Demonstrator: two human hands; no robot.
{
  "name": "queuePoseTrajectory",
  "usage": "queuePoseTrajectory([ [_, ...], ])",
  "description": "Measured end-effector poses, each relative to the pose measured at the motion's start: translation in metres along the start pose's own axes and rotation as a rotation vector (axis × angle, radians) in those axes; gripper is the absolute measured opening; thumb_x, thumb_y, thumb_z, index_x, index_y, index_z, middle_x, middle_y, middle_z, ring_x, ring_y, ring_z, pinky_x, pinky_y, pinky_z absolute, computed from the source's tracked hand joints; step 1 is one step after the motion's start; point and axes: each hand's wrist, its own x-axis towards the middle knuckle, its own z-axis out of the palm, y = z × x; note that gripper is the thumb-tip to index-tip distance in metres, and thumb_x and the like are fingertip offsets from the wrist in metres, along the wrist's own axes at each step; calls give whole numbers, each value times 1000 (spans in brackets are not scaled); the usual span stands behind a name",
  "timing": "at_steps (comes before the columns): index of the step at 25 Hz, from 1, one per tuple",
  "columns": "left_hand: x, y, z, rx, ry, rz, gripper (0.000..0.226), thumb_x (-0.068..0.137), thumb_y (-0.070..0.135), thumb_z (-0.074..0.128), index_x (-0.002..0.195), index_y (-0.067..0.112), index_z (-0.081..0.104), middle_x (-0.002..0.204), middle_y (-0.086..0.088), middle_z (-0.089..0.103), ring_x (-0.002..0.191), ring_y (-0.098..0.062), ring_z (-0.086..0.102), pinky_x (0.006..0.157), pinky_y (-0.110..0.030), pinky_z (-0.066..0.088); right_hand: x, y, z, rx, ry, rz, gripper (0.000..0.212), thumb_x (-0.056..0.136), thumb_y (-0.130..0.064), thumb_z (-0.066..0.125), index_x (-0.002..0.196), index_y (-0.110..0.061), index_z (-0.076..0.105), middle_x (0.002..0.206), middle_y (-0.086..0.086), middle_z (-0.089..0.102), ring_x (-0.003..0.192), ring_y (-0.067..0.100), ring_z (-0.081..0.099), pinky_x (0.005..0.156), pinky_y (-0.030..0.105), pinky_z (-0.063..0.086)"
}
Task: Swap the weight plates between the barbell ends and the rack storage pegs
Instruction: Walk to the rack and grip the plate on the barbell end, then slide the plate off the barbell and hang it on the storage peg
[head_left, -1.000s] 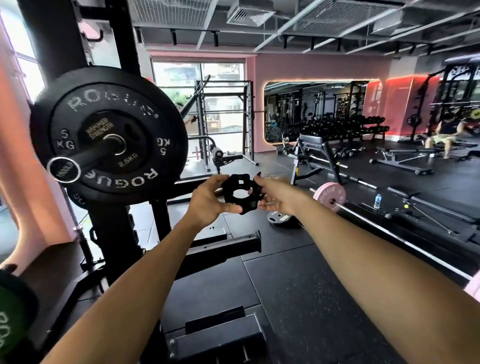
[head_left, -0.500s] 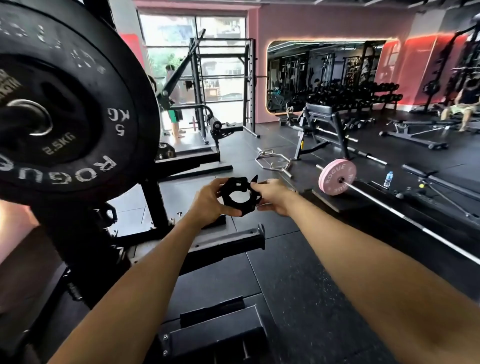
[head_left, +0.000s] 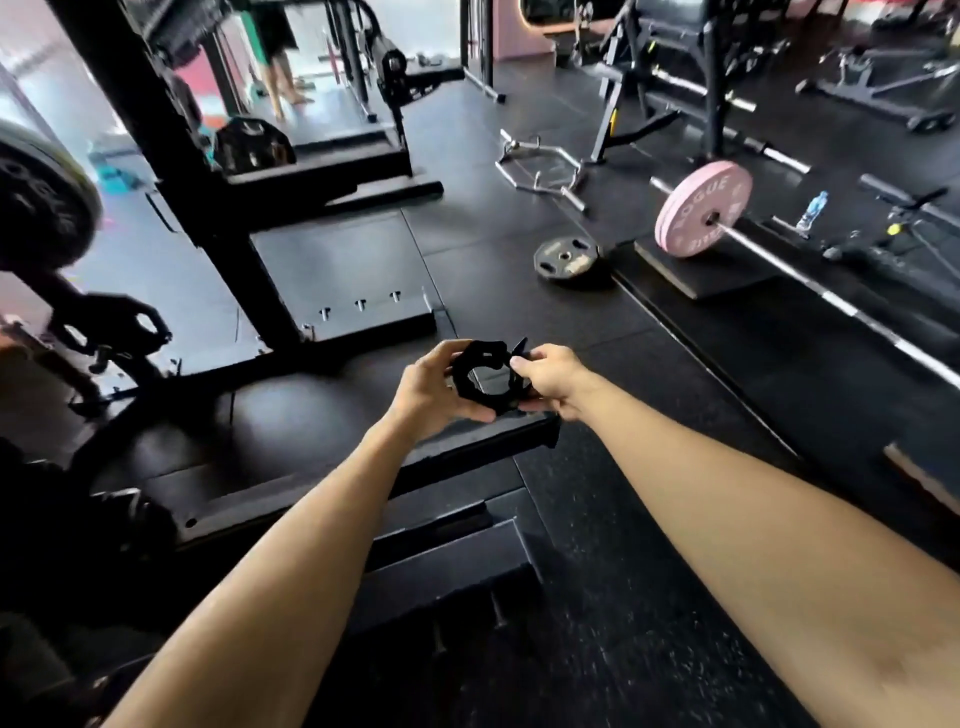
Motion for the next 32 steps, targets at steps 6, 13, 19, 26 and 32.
queuePoseTrajectory([
  [6, 42, -65, 39, 52, -96, -117, 90, 47, 5, 95, 127, 25, 56, 115, 5, 65, 107, -13, 62, 98, -27, 48, 71, 59, 12, -66, 29, 124, 27, 96, -15, 56, 121, -4, 52, 108, 12, 54, 99, 23, 54, 83, 43, 56],
  [13, 57, -95, 55, 76, -164, -193, 92, 50, 13, 95, 129, 25, 48, 122, 3, 62, 109, -16, 60, 95, -26, 47, 101, 87, 17, -162, 66, 140, 15, 93, -22, 60, 105, -14, 55, 116, 14, 59, 106, 30, 60, 62, 37, 58],
  [19, 46, -83, 54, 123, -199, -171, 110, 56, 20, 94, 146, 22, 30, 143, 0, 45, 133, -17, 43, 110, -31, 37, 90, 89, 8, -428, 79, 60, 42, 93, -42, 55, 121, -12, 57, 127, 11, 57, 105, 26, 57, 82, 36, 51],
  [26, -10, -36, 21, 256, -85, -115, 101, 63, 32, 90, 146, 28, 31, 149, 1, 36, 137, -15, 36, 105, -23, 28, 8, 73, -18, -810, 56, -323, 50, 89, -44, 59, 134, -27, 47, 142, 1, 45, 127, 25, 46, 102, 41, 38],
  [32, -129, 16, 15, 326, 22, -41, 97, 62, 36, 90, 143, 27, 38, 144, 2, 42, 134, -17, 40, 106, -27, 33, -124, 73, -42, -843, 10, -472, 60, 86, -43, 64, 139, -29, 41, 145, 0, 40, 130, 24, 43, 105, 42, 36],
])
